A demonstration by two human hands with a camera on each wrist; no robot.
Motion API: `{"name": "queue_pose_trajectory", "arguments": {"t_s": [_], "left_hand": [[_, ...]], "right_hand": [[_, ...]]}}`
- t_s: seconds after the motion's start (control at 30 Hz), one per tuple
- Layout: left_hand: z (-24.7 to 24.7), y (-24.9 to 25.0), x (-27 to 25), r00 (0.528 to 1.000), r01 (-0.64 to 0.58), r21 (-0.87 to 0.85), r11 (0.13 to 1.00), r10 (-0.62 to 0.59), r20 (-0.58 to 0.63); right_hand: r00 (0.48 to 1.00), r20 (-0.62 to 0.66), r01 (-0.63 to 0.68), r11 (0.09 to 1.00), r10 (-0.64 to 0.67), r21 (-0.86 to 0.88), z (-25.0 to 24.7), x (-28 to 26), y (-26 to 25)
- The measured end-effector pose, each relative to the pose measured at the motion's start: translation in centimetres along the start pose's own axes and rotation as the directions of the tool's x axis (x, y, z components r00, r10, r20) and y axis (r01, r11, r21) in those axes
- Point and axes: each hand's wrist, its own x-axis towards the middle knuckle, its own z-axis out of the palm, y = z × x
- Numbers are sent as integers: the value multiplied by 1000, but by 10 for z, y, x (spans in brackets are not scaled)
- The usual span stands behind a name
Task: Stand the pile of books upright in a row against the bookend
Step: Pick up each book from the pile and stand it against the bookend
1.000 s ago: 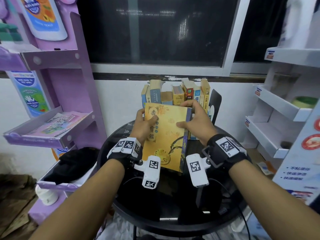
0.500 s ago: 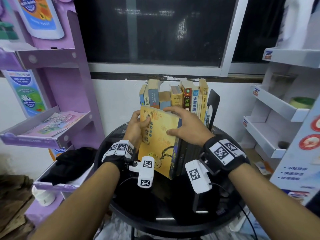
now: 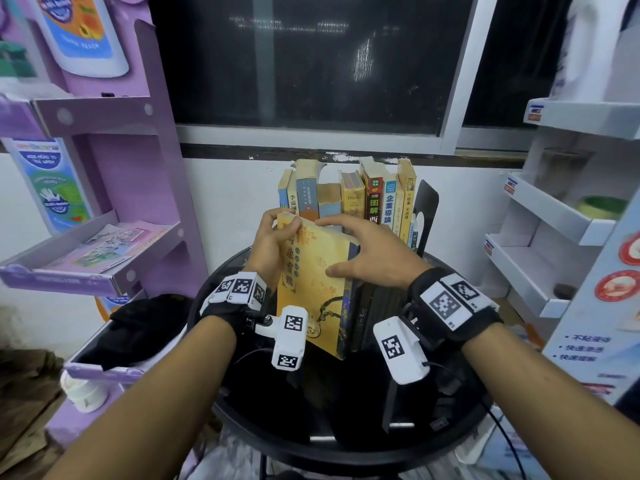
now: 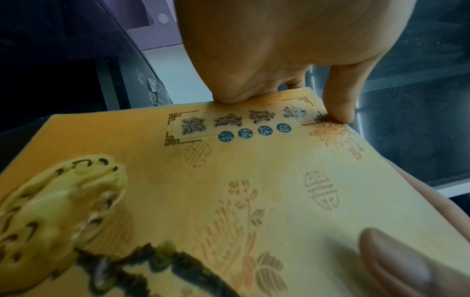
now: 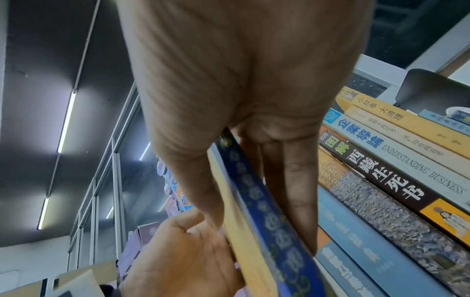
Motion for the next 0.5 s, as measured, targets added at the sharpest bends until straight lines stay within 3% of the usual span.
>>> {"name": "queue_pose_trajectory", "arguments": {"t_s": [0.17,0.5], "left_hand": [[-3,4,-3,997,0,-93,996,8,78],[10,5,-4,995,31,-12,999,-29,92]], "right_hand": [[999,45,-21,998,24,-55,5,-2,-8],[998,-40,-55,998,54,-32,4,-13,-9]]}}
